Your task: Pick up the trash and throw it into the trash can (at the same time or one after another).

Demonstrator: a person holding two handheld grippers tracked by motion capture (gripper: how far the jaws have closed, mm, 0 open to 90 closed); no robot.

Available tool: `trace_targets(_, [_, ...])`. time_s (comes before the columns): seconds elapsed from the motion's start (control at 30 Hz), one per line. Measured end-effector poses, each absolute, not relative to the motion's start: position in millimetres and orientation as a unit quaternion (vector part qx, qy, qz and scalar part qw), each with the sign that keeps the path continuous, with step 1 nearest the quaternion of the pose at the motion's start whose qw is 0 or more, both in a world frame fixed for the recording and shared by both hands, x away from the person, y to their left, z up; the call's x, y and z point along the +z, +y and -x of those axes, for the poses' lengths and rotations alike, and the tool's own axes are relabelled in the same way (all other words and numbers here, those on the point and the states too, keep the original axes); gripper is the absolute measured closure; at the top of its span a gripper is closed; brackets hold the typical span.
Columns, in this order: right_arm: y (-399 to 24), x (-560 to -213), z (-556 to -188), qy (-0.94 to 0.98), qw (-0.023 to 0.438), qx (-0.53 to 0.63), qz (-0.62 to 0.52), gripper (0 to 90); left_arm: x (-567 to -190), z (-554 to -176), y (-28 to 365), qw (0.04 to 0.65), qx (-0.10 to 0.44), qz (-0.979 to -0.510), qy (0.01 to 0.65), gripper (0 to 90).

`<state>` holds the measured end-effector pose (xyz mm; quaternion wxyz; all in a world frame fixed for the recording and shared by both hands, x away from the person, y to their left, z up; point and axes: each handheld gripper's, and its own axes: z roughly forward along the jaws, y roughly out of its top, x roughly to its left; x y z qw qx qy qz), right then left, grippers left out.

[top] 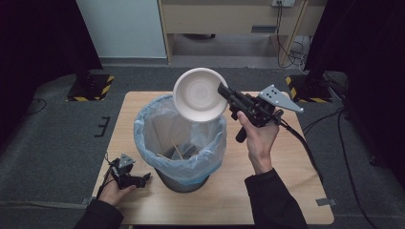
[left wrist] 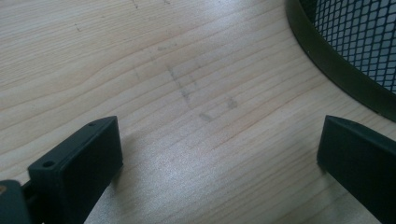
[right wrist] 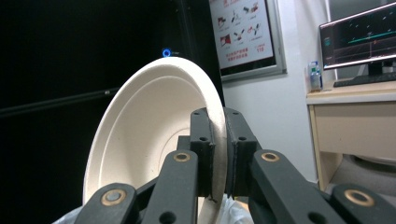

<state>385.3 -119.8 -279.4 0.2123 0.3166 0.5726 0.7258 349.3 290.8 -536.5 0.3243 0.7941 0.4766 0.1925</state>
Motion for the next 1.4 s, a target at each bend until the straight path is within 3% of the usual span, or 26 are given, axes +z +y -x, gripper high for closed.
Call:
trace_targets(0.5, [-99.4, -295.6, -391.1, 0.617, 0.19, 0.698, -0.31, 83.2, -536.5, -349.3, 290.7, 0.324, 0.193, -0.794, 0.477, 0.0])
trace_targets(0.77, [-107.6, -297.3, -393.6, 0.623, 0.179, 0.696, -0.309, 70.2, -536.5, -349.2, 290.8, 0.324, 0.193, -0.794, 0.477, 0.0])
trace_targets(1.1, [-146.3, -286.8, -387.9, 0.597, 0.221, 0.698, -0.328, 47.9, -536.5, -349.2, 290.8, 0.324, 0.192, -0.794, 0.476, 0.0])
trace_targets(1.3, [-171.3, -311.0, -387.1, 0.605, 0.232, 0.67, -0.362, 36.8, -536.5, -349.2, 290.8, 0.324, 0.192, -0.794, 0.476, 0.0])
trace_targets(1.4, [-186.3, -346.2, -383.8, 0.628, 0.233, 0.635, -0.385, 32.2, -536.5, -349.2, 290.8, 0.325, 0.192, -0.794, 0.477, 0.0])
